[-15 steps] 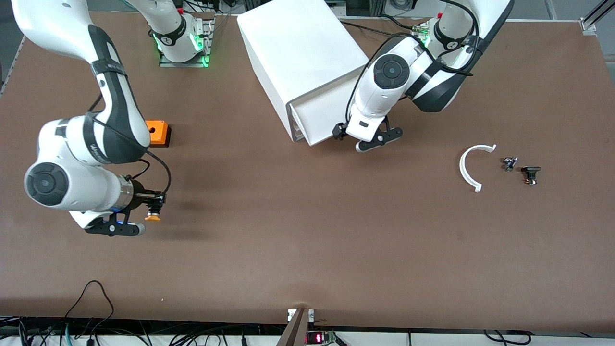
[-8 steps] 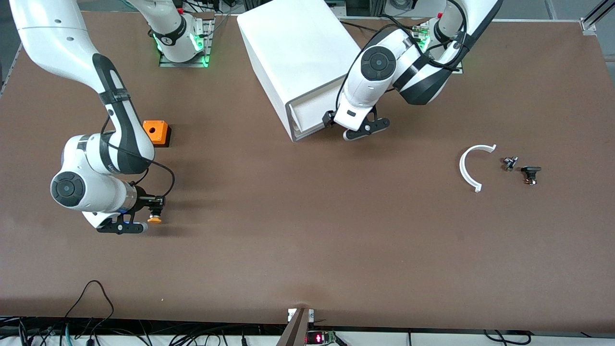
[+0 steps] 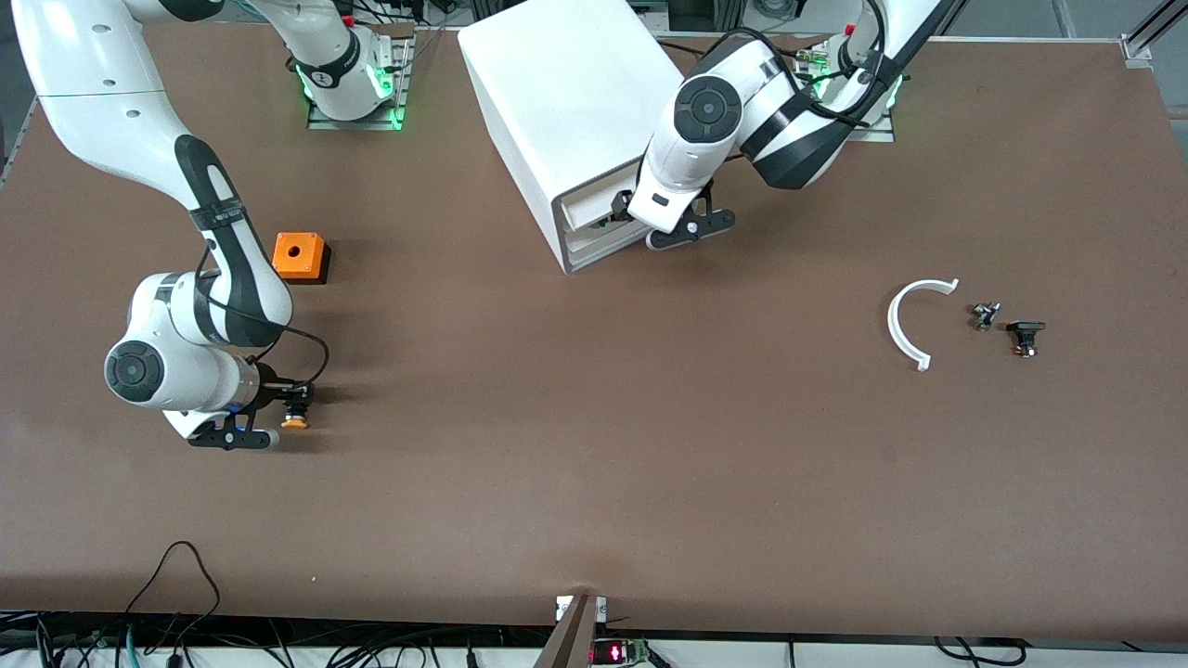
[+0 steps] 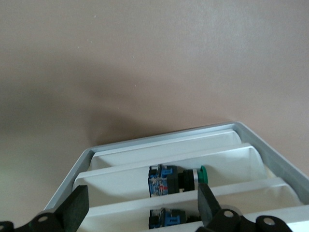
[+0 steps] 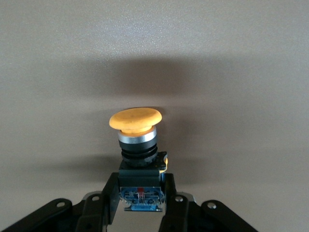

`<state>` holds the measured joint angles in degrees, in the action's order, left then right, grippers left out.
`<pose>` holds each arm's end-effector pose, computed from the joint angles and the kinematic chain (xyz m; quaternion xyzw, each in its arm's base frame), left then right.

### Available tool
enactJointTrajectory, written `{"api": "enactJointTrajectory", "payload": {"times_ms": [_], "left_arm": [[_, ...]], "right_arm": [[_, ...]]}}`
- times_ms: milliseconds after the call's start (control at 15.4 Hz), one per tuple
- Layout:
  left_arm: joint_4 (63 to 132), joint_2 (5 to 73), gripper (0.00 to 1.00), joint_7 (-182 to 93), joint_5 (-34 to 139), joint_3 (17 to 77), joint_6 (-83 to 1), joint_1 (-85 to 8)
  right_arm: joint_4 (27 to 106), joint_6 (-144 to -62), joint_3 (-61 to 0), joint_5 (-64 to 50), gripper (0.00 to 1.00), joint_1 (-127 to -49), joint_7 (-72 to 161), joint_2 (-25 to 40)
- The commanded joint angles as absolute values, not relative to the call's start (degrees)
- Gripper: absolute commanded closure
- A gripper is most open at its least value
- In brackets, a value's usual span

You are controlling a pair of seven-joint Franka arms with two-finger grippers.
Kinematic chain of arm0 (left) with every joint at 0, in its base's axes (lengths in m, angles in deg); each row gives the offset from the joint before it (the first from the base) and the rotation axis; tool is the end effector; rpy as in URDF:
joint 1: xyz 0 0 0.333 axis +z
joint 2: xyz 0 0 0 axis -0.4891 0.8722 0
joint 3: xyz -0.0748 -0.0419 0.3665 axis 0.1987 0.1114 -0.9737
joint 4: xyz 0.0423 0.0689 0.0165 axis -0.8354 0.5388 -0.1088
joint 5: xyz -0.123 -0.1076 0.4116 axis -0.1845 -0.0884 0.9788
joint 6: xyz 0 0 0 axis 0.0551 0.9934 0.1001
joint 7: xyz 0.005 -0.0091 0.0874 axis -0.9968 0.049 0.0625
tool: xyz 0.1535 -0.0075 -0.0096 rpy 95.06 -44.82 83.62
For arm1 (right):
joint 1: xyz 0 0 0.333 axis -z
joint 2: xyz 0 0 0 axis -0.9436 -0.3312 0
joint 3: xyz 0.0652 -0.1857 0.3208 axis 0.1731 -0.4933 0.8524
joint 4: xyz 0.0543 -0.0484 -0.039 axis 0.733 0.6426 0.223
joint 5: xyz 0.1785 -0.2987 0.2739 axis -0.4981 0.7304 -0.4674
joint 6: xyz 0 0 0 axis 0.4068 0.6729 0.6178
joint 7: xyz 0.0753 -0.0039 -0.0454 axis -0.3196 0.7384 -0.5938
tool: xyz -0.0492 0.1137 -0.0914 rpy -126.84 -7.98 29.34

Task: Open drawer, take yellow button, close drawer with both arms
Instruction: 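Push the drawer shut with the left gripper while the right gripper lowers the button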

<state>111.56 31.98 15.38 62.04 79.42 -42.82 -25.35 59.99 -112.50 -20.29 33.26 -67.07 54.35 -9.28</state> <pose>0.4459 -0.4493 0.3367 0.9765 0.1692 -0.1312 0.0228 0.7484 0.0071 0.1634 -0.9975 0.0170 0.0688 0.0014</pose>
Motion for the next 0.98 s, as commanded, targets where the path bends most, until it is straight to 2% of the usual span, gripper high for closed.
{"api": "enactJointTrajectory", "payload": {"times_ms": [0, 65, 585, 911], "left_arm": [[112.86, 30.83, 0.01, 15.44, 59.66, 81.18, -41.53, -25.06], [112.86, 30.92, 0.01, 15.53, 59.66, 81.27, -41.53, -25.06], [112.77, 31.36, 0.01, 15.53, 58.87, 81.36, -41.44, -26.38], [112.77, 31.36, 0.01, 15.53, 58.87, 82.15, -41.44, -26.38]], "right_arm": [[60.57, -112.86, -19.27, 32.36, 0.84, -66.18, 54.34, -8.56], [60.49, -112.95, -19.19, 32.10, 0.01, -66.27, 54.69, -8.64], [60.31, -111.90, -19.27, 31.66, 0.00, -66.53, 54.52, -8.12], [60.13, -108.48, -20.24, 32.27, 0.00, -66.35, 54.43, -1.37]]}}
